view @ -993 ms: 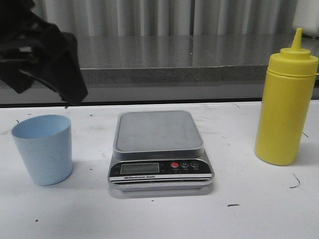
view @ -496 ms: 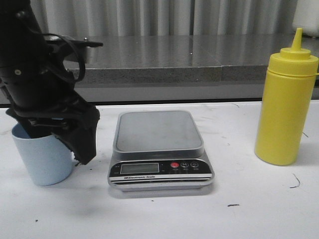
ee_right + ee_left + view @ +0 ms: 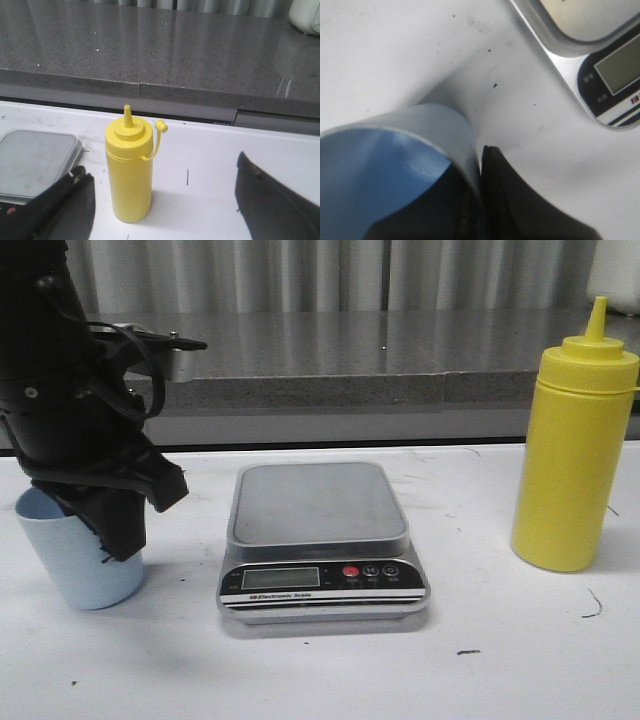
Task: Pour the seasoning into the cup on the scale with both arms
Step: 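Lift the blue cup with the left gripper and carry it over the scale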
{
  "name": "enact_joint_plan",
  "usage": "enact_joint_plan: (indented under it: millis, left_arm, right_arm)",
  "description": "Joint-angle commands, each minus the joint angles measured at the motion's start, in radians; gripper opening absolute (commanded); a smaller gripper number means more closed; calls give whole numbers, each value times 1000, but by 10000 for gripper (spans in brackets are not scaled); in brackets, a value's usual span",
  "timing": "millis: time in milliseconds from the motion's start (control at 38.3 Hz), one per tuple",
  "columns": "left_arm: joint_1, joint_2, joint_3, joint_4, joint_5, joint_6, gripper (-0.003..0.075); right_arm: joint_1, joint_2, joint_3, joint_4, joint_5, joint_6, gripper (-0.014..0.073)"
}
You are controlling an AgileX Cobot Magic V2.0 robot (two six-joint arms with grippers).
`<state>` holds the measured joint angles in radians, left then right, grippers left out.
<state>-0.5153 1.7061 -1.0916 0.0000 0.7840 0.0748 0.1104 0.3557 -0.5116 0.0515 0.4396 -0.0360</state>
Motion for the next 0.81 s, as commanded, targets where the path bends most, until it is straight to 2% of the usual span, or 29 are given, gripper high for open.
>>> enact_joint_plan:
  millis: [0, 287, 575, 784]
  left_arm:
    - [-8, -38, -77, 6, 42, -6, -20]
    - [-12, 5, -400, -6, 281, -6, -20]
    - [-104, 177, -706, -6, 373, -6, -20]
    - [-176, 289, -826, -6, 401, -6, -20]
  right_arm:
    - [1, 16, -35, -4, -72, 1, 594]
    - [1, 16, -35, -4, -50, 1, 594]
    - [1, 16, -35, -4, -49, 1, 594]
    - [1, 16, -35, -4, -49, 1, 594]
